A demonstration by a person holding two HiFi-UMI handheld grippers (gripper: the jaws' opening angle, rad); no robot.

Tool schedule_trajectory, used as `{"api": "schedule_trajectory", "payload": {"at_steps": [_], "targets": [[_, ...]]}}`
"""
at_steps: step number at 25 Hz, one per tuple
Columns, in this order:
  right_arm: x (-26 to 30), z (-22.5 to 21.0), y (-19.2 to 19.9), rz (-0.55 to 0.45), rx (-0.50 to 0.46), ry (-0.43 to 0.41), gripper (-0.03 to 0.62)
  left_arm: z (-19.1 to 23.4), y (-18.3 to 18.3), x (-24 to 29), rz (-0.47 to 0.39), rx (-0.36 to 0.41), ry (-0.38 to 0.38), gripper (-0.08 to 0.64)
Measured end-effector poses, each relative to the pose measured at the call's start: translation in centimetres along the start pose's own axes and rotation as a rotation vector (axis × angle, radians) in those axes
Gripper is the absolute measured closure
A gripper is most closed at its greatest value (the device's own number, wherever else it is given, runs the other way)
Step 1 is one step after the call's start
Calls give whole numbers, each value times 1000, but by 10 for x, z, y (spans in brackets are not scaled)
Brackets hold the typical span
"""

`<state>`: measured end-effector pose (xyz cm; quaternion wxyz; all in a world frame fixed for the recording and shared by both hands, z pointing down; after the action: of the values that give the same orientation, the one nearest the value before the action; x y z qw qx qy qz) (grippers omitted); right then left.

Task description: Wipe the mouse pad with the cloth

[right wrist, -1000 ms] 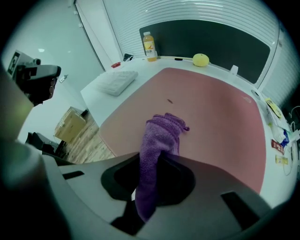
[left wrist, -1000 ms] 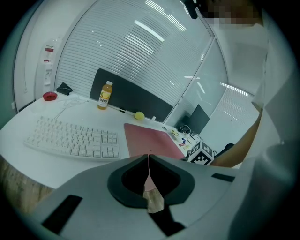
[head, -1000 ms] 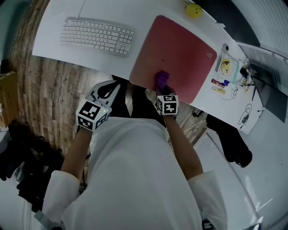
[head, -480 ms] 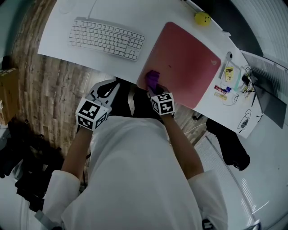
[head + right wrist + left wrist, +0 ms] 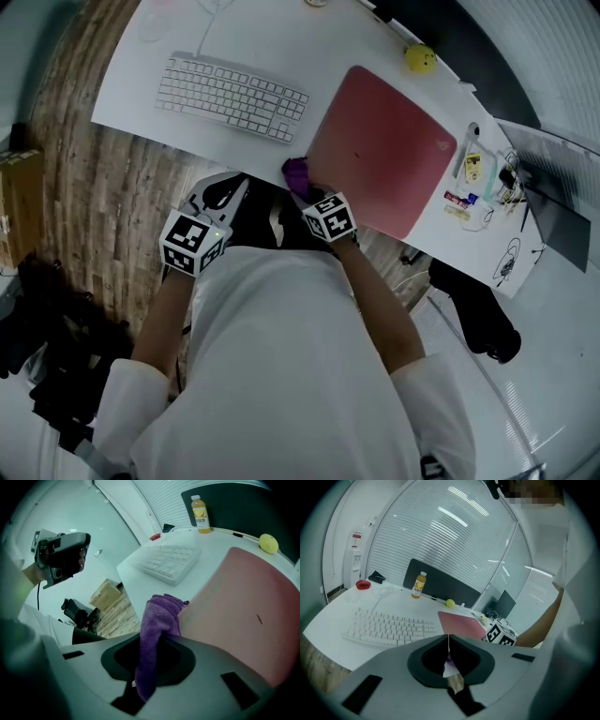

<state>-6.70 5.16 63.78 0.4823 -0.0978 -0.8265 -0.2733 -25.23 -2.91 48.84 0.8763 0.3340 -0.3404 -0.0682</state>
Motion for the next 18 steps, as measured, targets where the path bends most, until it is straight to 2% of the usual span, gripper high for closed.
{"api": "schedule_trajectory", "payload": {"at_steps": [4, 10, 18], "targets": [[-10, 9, -11, -11, -63, 0, 517, -5, -1, 1, -11, 6, 9, 540], [-37, -1, -30, -102, -109, 8, 517, -23, -9, 10, -14, 29, 26, 540], [-33, -39, -28, -123, -101, -24, 517, -45, -9, 28, -9, -7, -50, 540]]}}
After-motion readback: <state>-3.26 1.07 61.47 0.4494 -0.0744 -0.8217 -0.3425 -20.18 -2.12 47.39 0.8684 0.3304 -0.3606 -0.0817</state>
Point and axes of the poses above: the fingertips, and each gripper's own axes: x forward along the fingers, z to its left, y out of its underside, the point moved 6 cm from there along -x, backward along the fingers, and after that the axes turned 8 degrees about -x, right-handed, at the moved point
